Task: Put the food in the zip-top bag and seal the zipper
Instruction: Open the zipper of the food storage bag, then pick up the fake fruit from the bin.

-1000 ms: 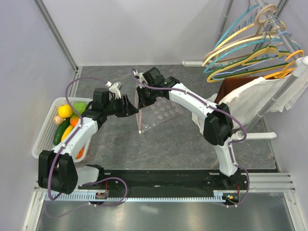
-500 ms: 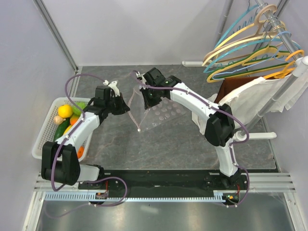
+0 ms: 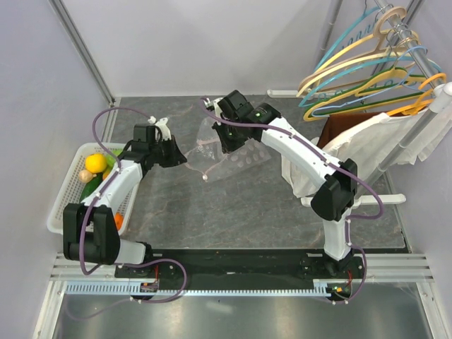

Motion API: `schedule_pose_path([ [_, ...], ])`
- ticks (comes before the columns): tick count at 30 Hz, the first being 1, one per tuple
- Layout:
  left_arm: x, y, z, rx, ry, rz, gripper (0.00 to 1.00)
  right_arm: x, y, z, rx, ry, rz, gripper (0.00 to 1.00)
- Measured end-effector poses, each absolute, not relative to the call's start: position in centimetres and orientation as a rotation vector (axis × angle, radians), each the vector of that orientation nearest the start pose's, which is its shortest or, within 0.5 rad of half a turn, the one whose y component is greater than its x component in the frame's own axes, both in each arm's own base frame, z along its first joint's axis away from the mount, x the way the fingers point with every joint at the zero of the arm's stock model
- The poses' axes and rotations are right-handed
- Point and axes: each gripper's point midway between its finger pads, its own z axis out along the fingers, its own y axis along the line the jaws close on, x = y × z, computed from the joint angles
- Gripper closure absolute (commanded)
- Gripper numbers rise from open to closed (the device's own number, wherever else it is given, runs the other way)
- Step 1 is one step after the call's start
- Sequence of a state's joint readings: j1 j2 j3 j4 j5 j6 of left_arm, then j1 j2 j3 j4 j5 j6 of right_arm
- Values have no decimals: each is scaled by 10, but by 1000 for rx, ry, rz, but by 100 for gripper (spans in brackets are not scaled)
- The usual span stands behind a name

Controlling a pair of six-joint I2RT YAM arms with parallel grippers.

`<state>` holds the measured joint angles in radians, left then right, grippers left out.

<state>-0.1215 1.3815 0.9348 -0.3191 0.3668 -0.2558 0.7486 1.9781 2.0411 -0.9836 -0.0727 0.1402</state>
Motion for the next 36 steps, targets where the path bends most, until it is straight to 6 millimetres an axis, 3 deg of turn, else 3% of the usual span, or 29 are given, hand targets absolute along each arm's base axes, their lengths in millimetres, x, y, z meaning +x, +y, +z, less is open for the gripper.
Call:
schedule_pose_path([
  [1,345,-122,134,53,2348,-656,77,341,341,208,-791,2425,450,100],
  [3,342,-129,141,93,2340,-701,59,341,339,207,-790,2432,443,100],
  [4,341,-132,145,118,2338,-719,42,341,339,206,-789,2436,437,100],
  [5,339,-134,149,145,2337,-731,33,343,339,205,-786,2440,431,100],
  [9,330,-131,179,257,2322,-747,19,354,345,195,-781,2448,412,100],
  [10,330,-127,190,279,2310,-742,13,356,346,189,-782,2457,403,100],
  [11,329,-118,201,296,2297,-731,1,357,347,183,-785,2470,395,100],
  [15,323,-62,243,305,2242,-625,0,359,347,162,-795,2512,371,100],
  [18,315,-10,250,247,2254,-484,0,359,348,157,-797,2520,367,100],
  [23,295,43,233,205,2390,-266,0,361,350,162,-795,2506,380,100],
  [29,294,122,209,33,2525,-61,2,361,351,163,-794,2502,384,100],
  [33,301,151,196,-30,2551,-16,4,362,352,165,-792,2495,390,100],
  [36,313,159,183,-45,2558,-57,4,363,353,166,-791,2490,392,100],
])
